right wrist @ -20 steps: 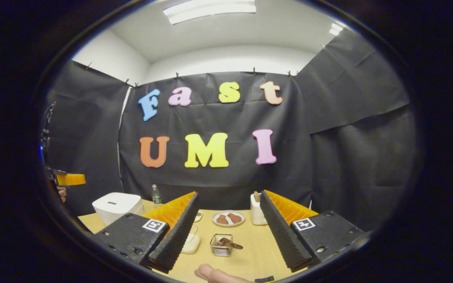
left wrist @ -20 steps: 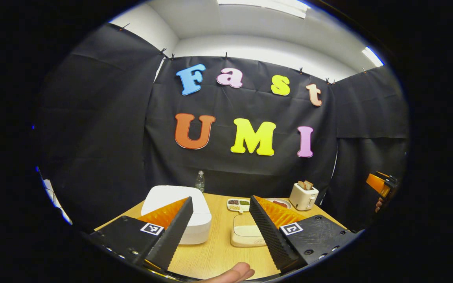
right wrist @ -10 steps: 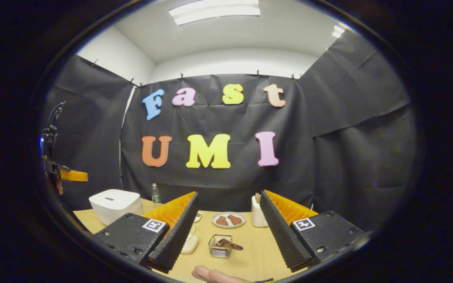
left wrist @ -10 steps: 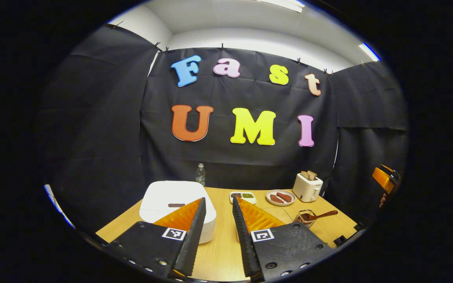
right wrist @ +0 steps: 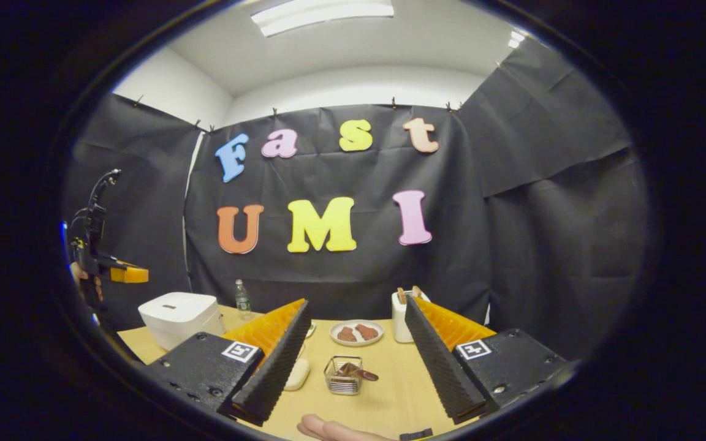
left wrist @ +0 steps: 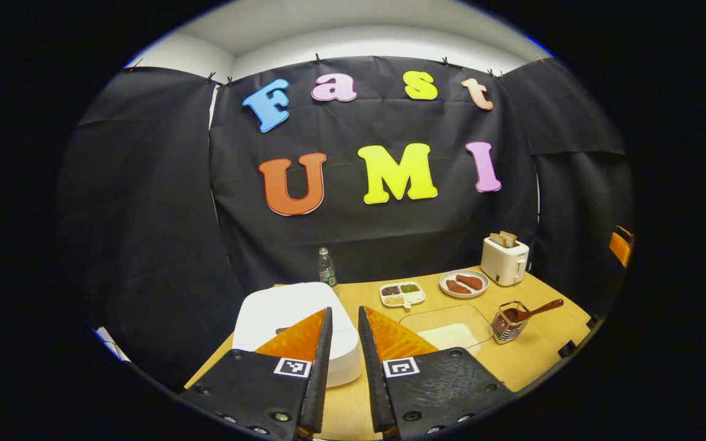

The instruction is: Close the left gripper, press the button to open the rice cooker; take a wooden spoon from the chopstick holder with the right hand, scoop a spoonful of rice and pour it into the rice cooker, then put the wooden spoon back into the chopstick holder.

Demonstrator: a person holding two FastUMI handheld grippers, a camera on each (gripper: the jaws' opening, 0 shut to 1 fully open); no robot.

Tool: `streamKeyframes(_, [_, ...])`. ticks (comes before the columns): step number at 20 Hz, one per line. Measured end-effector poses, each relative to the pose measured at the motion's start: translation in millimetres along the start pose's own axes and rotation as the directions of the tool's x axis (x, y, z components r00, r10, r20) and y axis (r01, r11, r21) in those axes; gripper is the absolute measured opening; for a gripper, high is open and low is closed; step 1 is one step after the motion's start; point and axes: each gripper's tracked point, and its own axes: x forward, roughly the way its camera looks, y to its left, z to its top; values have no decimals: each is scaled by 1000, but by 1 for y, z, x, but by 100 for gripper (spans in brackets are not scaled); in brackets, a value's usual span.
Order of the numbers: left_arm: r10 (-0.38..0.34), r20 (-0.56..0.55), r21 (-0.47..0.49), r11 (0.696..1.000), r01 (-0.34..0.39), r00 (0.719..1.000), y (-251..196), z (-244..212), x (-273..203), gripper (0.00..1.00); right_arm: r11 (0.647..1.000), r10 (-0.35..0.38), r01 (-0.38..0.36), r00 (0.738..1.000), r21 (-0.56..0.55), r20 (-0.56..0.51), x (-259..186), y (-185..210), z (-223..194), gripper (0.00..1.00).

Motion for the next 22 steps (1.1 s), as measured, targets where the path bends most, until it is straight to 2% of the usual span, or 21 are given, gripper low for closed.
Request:
streamKeyframes(2, [23, -14, 20, 1000, -23, 1000, 7, -7, 18, 29, 1000, 1, 0, 1000, 6, -15, 7, -3, -9, 97])
streamKeyframes(3, [79, -28, -4, 997, -79, 996, 22, -6, 21, 14, 1000, 5, -5, 1000, 6, -20, 11, -3, -12, 100])
streamKeyframes(4, [73, -56, -27, 997, -75, 996, 22, -12, 26, 0, 1000, 11, -11, 1000, 3, -23, 14, -2, -14, 97])
streamKeyframes(8, [77, -157, -65, 994, -88, 985, 29, -36, 56, 0, 1000, -4, 3, 999, -17, -50, 26, -9, -30, 100])
streamKeyframes(12, [132, -306, -79, 983, -164, 943, 55, -71, 93, 0, 999, 34, -32, 994, 23, -104, 27, -2, -55, 98])
streamKeyframes(13, [137, -336, -84, 981, -175, 932, 58, -78, 98, 0, 999, 27, -25, 993, 23, -113, 30, -4, -59, 100])
streamKeyframes(16, [177, -362, -67, 974, -215, 915, 71, -89, 110, 0, 1000, 1, 1, 989, 11, -147, 29, -10, -81, 97])
streamKeyframes(17, [186, -370, -66, 972, -226, 910, 75, -92, 115, 0, 1000, -3, 4, 987, 8, -159, 28, -11, -88, 100])
streamKeyframes(22, [211, -418, -89, 958, -271, 884, 88, -116, 120, 0, 999, -6, 15, 977, 42, -213, 28, -18, -108, 100])
